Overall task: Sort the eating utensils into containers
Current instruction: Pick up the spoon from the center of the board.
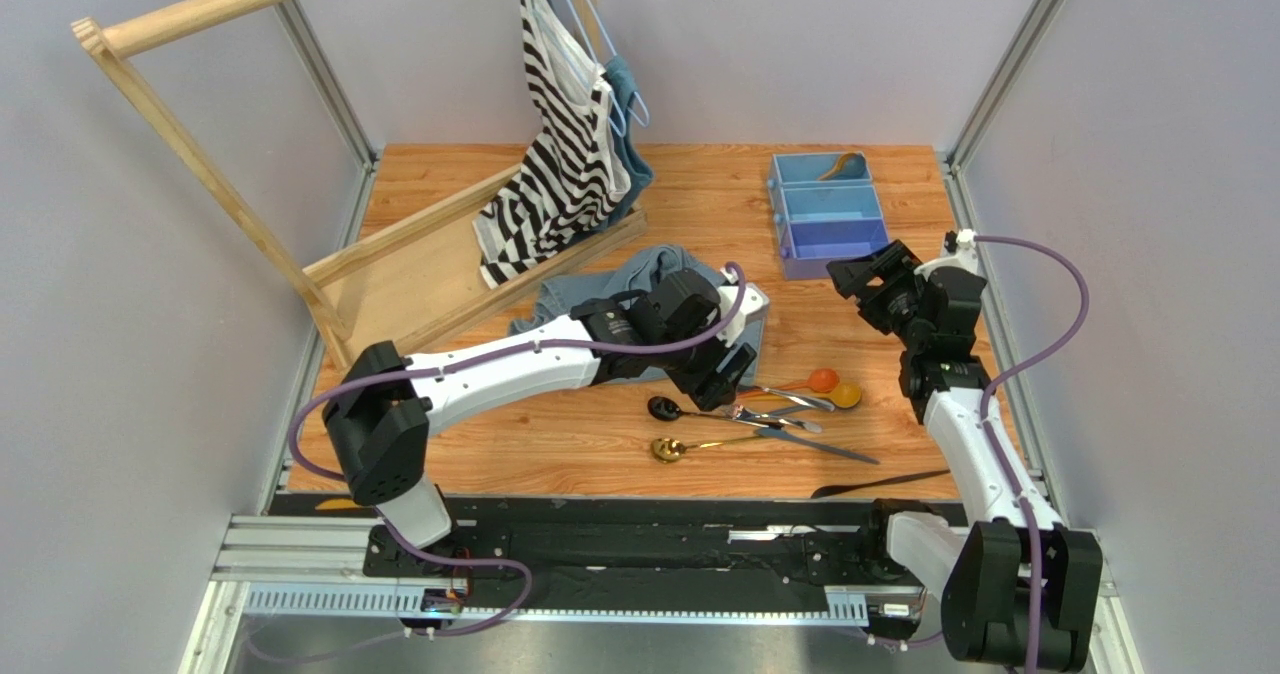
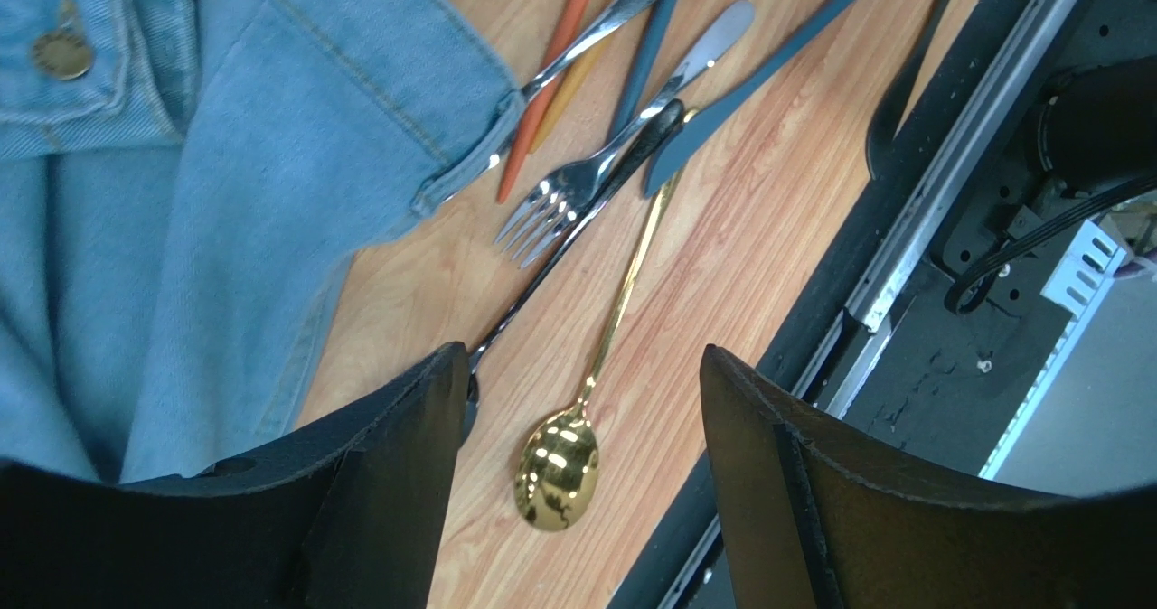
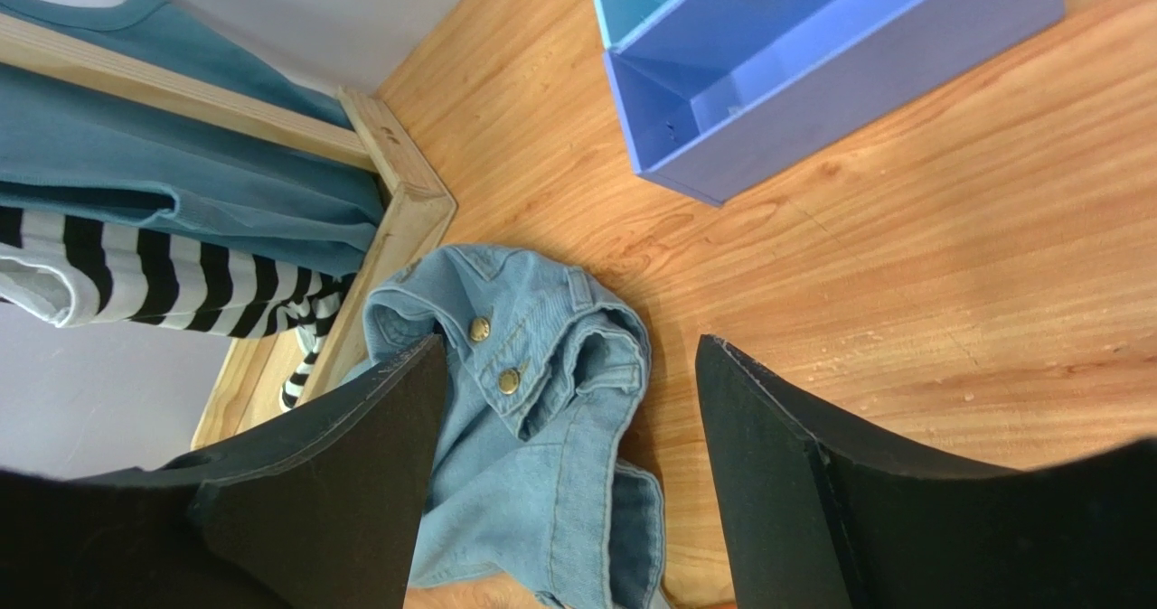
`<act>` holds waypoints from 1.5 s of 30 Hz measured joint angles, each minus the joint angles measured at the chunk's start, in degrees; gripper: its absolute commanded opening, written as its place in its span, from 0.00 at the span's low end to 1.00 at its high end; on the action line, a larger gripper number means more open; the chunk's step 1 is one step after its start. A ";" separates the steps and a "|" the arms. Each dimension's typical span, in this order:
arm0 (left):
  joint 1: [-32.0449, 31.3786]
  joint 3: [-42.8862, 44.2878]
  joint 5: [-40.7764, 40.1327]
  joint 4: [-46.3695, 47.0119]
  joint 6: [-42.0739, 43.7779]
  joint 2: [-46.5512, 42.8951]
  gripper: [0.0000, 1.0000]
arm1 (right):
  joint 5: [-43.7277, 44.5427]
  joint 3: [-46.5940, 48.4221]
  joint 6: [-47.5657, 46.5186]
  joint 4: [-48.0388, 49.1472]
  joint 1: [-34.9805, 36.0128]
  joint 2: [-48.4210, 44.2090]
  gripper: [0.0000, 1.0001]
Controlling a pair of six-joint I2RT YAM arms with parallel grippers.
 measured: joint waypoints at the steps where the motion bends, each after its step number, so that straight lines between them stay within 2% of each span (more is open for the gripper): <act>1: -0.55 0.48 0.02 0.24 0.33 0.81 0.71 | -0.83 -0.04 0.20 0.04 -0.55 0.83 0.71; 20: -7.50 13.44 -0.39 -0.98 7.04 16.63 0.68 | -6.73 -0.42 1.73 1.18 -4.96 4.37 0.70; 24: -7.65 16.98 -0.33 -1.31 7.69 19.82 0.50 | -7.43 -0.42 1.92 1.31 -5.68 5.22 0.70; 33: -7.72 26.32 0.63 -4.61 8.26 28.72 0.44 | -9.84 -1.44 2.40 1.79 -10.93 6.51 0.69; 40: -7.72 32.52 0.96 -8.13 8.24 35.91 0.44 | -11.93 -2.62 2.97 3.04 -14.34 7.23 0.69; 45: -7.72 37.88 -0.81 -11.91 8.07 39.67 0.49 | -13.44 -3.23 3.41 3.82 -14.93 7.32 0.68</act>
